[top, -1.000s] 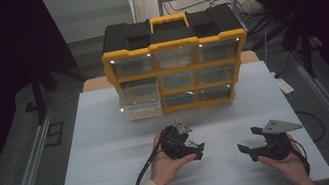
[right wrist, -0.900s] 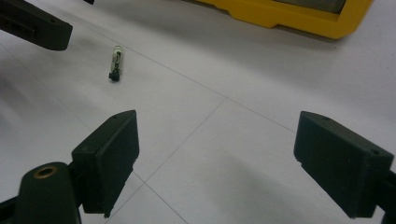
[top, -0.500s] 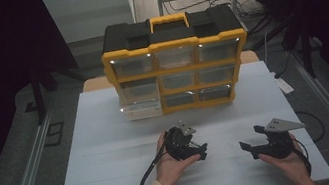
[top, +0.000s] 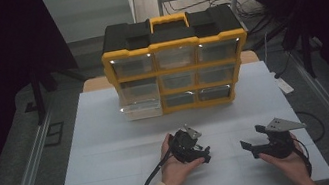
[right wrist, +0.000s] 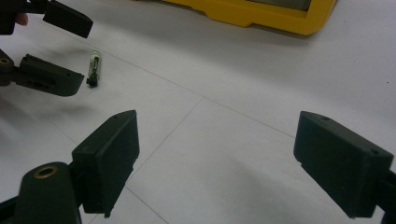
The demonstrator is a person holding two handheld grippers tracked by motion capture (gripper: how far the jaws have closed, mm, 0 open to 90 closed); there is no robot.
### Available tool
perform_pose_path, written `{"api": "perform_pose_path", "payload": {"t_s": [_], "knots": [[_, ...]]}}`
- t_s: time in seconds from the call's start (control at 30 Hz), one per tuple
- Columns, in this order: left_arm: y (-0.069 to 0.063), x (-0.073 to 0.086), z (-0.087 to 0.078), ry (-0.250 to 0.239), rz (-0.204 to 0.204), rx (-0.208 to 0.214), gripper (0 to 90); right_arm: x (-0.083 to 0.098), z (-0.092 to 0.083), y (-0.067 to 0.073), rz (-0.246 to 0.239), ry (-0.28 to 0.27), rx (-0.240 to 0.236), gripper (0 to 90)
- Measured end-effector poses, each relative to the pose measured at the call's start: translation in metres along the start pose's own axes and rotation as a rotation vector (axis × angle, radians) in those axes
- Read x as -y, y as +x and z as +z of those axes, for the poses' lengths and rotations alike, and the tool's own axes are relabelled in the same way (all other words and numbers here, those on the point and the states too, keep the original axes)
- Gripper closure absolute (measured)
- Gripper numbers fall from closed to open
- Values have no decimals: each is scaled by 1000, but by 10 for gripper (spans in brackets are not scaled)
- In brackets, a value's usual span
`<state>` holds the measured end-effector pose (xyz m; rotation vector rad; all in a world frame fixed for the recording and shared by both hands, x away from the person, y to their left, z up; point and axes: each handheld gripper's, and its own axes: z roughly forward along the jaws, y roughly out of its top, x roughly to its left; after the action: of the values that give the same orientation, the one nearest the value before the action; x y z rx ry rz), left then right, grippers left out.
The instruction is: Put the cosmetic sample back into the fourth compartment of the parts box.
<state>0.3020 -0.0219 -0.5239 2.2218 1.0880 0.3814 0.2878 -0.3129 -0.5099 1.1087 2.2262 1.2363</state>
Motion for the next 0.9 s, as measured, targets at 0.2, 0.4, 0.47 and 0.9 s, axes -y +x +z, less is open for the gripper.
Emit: {"api": "perform_pose_path", "payload": {"t_s": [0.2, 0.4, 0.47, 0.9], "knots": [[0, 2, 2, 5, -4, 5, 91, 0, 0, 0, 2, 3, 0, 151], [-2, 3, 3, 12, 1, 13, 161, 0, 0, 0, 1, 4, 1, 151], [-3, 4, 3, 11, 6, 6, 190, 0, 0, 0, 1, 4, 2, 152], [-4, 5, 4, 13, -2, 17, 307, 0, 0, 0, -2, 2, 3, 152]]}}
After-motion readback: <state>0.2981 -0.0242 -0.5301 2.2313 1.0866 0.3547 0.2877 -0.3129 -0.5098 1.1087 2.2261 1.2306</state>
